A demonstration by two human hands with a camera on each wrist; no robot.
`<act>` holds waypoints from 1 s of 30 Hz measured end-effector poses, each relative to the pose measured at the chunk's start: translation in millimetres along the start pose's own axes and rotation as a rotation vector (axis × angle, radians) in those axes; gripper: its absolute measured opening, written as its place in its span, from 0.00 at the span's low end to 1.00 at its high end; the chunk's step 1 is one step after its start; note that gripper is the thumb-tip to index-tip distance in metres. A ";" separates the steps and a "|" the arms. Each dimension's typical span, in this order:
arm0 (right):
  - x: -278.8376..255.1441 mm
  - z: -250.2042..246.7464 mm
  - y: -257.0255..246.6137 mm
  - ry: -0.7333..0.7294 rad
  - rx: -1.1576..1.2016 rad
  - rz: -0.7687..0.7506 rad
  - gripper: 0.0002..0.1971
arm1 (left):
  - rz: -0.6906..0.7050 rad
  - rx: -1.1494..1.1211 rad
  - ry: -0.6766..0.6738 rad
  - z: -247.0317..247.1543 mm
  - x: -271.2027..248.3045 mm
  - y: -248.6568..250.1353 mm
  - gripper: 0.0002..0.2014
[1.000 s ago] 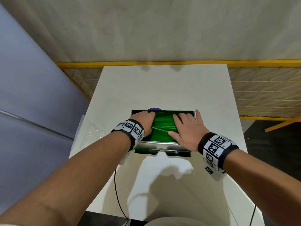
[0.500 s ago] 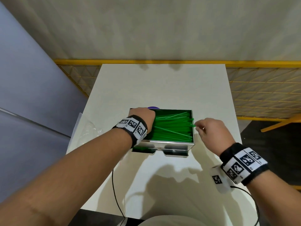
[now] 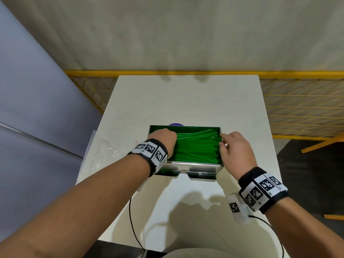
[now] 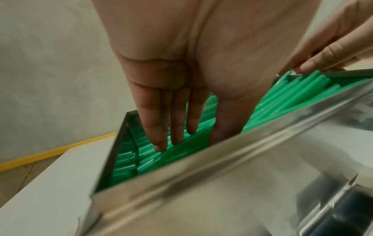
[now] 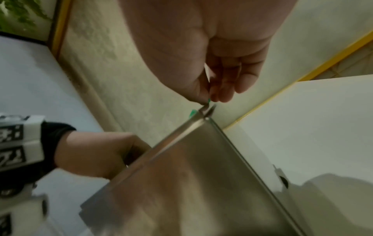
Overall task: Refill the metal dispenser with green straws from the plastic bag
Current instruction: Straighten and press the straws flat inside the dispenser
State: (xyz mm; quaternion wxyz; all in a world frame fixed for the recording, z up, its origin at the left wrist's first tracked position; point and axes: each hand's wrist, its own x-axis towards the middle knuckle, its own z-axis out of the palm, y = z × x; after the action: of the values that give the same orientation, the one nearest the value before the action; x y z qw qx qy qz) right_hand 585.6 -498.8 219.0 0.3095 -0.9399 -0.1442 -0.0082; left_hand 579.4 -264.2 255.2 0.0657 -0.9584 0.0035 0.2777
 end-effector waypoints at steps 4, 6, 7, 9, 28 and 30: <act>-0.7 2.7 0.6 0.007 -0.102 -0.082 0.09 | 0.006 -0.066 0.012 6.3 1.8 -2.8 0.18; 1.6 1.4 -1.4 -0.018 -0.148 -0.075 0.08 | 0.051 -0.088 0.040 6.0 2.6 -3.0 0.23; 3.1 0.4 -3.3 -0.042 -0.184 -0.062 0.07 | 0.087 -0.093 0.048 4.2 3.3 -3.0 0.24; 6.0 -0.1 -7.1 -0.116 -0.281 -0.051 0.07 | 0.146 -0.104 0.053 -2.4 5.3 -4.1 0.25; 20.8 -29.3 -38.2 -0.129 -0.265 -0.163 0.07 | 0.059 -0.162 -0.008 18.6 20.5 -15.4 0.22; 20.7 -42.7 -39.1 -0.097 -0.238 -0.160 0.06 | 0.057 -0.160 -0.011 21.0 22.8 -15.4 0.21</act>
State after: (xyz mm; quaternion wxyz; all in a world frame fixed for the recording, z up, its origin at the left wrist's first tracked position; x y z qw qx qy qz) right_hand 597.8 -488.2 278.3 0.1868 -0.9548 -0.2314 -0.0043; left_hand 588.1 -245.6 227.3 -0.0193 -0.9586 0.0083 0.2840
